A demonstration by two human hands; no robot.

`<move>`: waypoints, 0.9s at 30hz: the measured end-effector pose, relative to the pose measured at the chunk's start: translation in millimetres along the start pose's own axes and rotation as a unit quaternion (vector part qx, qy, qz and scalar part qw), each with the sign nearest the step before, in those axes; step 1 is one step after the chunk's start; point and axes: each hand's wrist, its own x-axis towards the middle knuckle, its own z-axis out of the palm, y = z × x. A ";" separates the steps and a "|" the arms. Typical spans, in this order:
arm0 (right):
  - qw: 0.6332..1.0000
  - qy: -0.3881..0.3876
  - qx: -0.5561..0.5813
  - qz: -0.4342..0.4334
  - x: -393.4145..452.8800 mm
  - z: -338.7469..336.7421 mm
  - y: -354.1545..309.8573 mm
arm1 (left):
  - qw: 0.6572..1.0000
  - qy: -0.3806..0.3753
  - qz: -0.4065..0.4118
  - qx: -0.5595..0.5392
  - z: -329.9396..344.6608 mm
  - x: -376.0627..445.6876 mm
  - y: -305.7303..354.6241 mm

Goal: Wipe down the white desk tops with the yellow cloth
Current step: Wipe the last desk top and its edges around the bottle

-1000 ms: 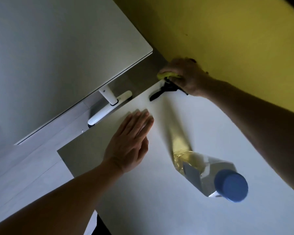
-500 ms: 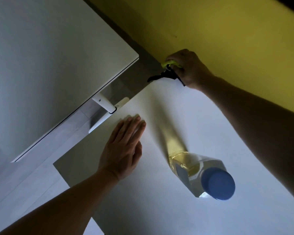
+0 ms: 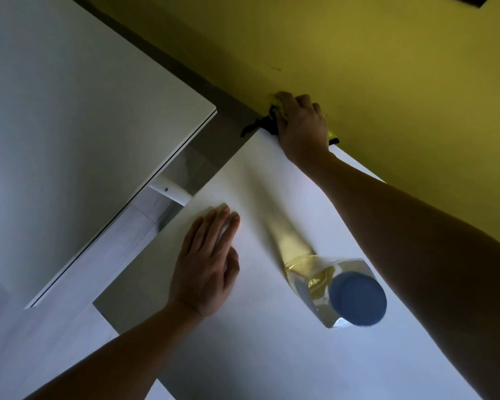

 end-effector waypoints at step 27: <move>0.995 0.009 0.033 0.094 -49.7 -13.5 44.3 | 0.993 -0.063 0.098 0.026 17.8 133.5 30.6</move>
